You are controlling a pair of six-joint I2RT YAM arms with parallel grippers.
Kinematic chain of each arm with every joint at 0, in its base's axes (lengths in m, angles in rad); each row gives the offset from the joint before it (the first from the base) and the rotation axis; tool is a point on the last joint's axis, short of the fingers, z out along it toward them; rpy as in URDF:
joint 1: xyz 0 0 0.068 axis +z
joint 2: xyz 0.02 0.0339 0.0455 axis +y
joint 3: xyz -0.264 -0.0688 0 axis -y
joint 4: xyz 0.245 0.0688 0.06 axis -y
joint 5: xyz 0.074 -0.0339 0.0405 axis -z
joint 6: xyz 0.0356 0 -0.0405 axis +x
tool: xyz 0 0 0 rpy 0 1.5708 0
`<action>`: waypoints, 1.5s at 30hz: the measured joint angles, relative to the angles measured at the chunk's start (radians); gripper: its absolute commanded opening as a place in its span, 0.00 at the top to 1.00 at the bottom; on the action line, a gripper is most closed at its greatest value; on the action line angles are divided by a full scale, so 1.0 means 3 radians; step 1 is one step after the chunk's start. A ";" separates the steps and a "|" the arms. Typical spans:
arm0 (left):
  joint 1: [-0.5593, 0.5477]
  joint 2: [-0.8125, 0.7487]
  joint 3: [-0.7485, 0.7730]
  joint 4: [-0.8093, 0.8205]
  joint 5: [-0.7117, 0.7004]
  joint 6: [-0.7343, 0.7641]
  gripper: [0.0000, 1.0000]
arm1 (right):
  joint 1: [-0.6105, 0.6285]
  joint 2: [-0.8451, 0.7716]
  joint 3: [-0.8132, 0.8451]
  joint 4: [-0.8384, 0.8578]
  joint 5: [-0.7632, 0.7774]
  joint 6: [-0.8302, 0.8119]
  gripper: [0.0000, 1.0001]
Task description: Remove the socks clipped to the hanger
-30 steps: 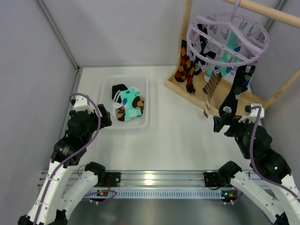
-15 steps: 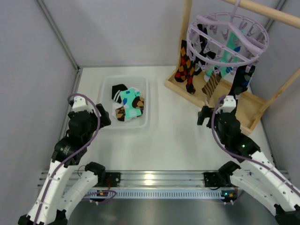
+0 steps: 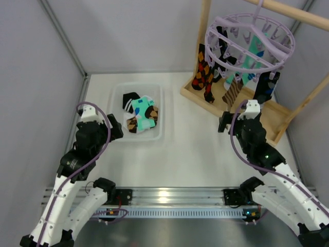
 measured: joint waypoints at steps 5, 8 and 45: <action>0.0000 0.0023 0.0000 0.0003 0.0055 0.0003 0.01 | -0.0388 0.0224 0.0045 0.0086 -0.0366 -0.0142 0.04; 0.0000 0.0045 -0.0001 0.0006 0.0102 0.0010 0.01 | -0.0759 0.0481 0.0036 0.0320 -0.0702 -0.0216 0.08; -0.2778 0.3724 0.4419 0.0195 -0.0805 0.0502 0.01 | 0.0994 0.0919 -0.1130 0.2918 0.0268 -0.0315 1.00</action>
